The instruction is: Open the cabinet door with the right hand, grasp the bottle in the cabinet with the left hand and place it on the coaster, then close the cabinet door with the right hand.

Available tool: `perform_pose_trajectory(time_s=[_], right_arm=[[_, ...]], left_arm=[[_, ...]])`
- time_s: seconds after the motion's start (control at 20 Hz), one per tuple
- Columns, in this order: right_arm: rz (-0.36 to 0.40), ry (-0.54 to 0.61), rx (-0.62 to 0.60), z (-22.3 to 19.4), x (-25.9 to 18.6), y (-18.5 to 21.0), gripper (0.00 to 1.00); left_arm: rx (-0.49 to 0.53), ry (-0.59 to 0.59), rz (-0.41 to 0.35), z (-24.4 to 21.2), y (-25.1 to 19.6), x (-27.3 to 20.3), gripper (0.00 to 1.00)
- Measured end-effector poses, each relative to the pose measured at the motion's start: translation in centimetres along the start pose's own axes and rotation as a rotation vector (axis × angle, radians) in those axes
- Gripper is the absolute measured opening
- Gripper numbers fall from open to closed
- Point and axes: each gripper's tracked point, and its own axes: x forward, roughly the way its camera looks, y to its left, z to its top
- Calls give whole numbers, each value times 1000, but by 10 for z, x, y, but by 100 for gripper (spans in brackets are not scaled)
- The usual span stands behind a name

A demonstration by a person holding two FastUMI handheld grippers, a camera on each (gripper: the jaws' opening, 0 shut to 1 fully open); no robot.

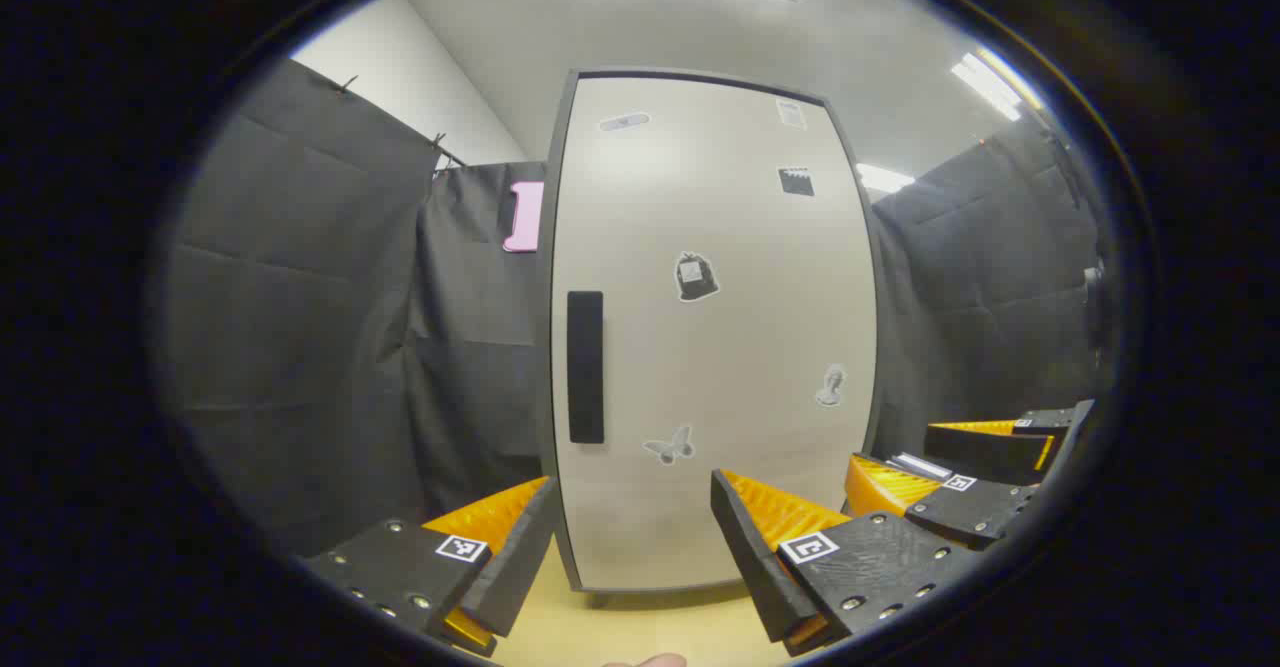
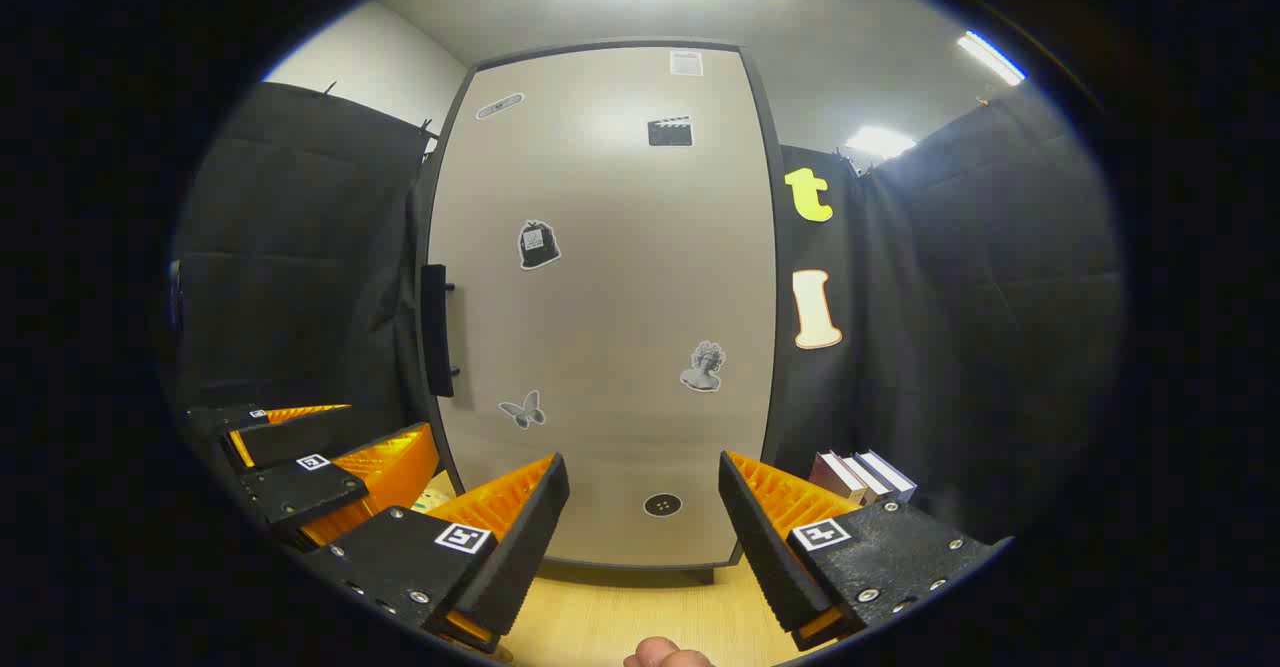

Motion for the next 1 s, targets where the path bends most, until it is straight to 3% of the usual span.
perform_pose_trajectory(time_s=[0.05, 0.2, 0.3, 0.55, 0.6, 0.9, 0.95, 1.0], right_arm=[[-8, -5, -3, 2, 1, -3, 93], [-20, -8, 2, 3, 5, -8, 94], [-27, 0, 11, 1, 8, -11, 94], [-42, 20, 28, -3, 14, -16, 94], [-43, 19, 27, -3, 15, -17, 94], [-42, 6, 10, 1, 16, -14, 94], [-46, 5, 6, 1, 16, -15, 94], [-46, 4, 6, 1, 16, -15, 93]], left_arm=[[3, 2, 0, 0, 0, 1, 86], [25, -4, 5, 3, 5, 3, 90], [32, -14, 9, 6, 8, 5, 86], [27, 1, 9, 3, 10, 7, 86], [27, 2, 9, 2, 11, 7, 90], [31, -8, -4, 5, 8, 8, 90], [32, -10, -5, 6, 8, 8, 86], [34, -12, -8, 6, 8, 7, 90]])
